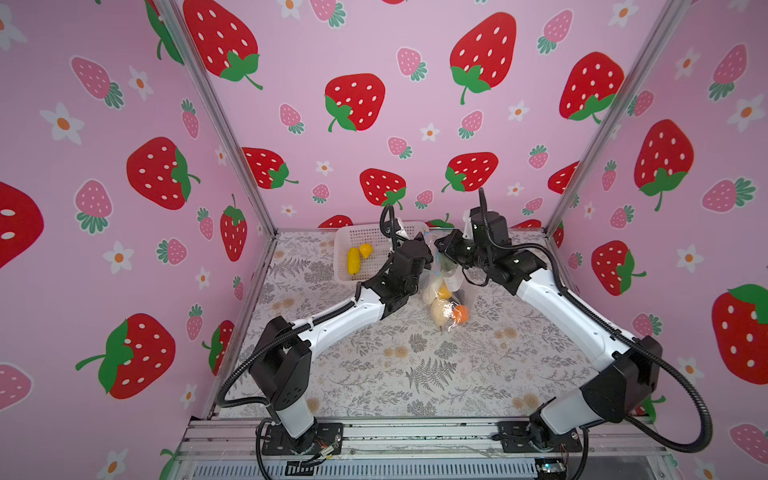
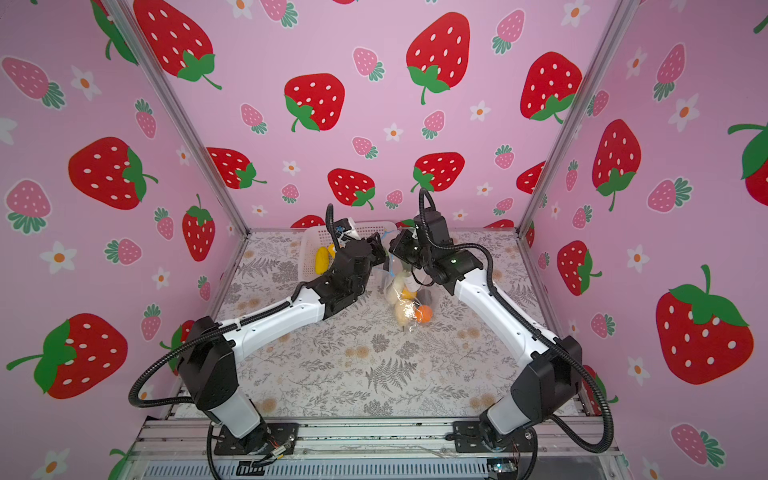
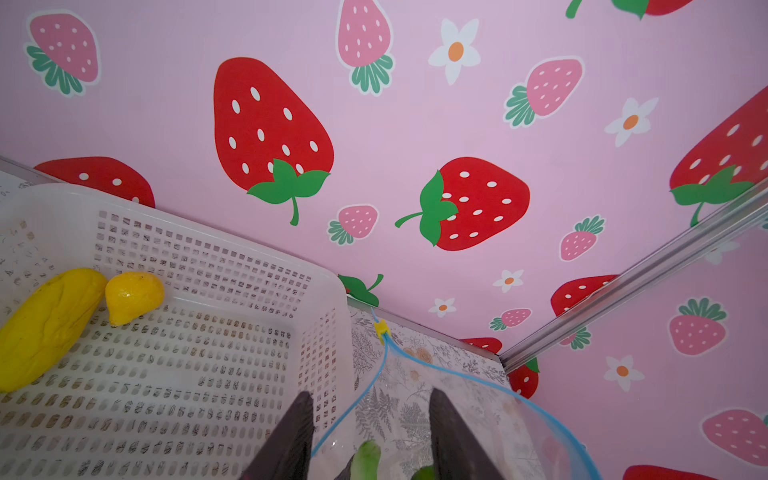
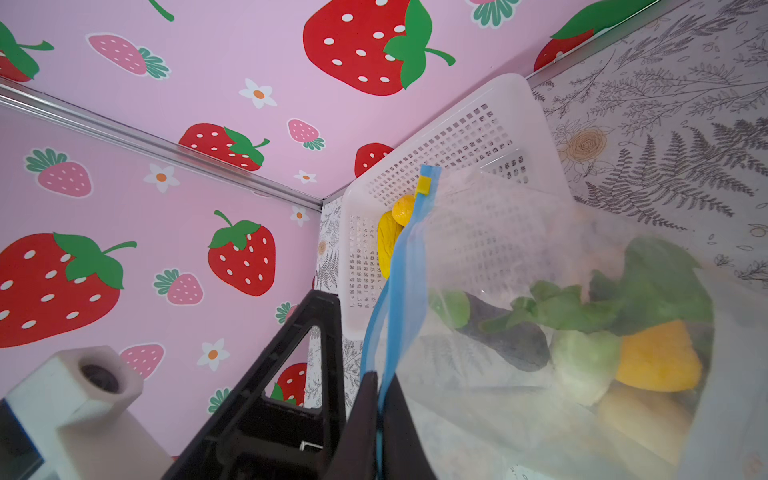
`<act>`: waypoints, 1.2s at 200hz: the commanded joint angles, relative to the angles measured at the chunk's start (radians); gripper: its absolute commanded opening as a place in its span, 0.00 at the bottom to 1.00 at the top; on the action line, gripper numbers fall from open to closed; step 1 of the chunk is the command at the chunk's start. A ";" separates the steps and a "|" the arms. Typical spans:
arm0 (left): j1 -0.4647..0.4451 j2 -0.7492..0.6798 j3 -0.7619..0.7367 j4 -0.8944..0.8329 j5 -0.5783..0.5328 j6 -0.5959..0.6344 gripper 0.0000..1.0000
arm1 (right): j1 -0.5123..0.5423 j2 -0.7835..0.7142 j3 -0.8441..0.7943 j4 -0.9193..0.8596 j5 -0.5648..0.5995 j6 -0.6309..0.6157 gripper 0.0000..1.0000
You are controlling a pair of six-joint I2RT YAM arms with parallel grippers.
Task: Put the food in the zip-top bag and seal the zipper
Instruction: 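Move the left gripper back into the basket above the yellow squash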
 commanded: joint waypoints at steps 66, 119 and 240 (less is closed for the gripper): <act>0.236 0.161 0.341 -0.647 0.176 0.051 0.65 | 0.001 -0.012 -0.041 0.057 0.003 0.002 0.08; 0.340 0.409 0.626 -0.920 0.179 0.156 0.66 | 0.001 0.005 -0.045 0.070 -0.015 0.001 0.08; 0.473 0.702 0.868 -1.050 0.245 0.229 0.66 | -0.008 0.044 -0.047 0.077 -0.035 -0.003 0.08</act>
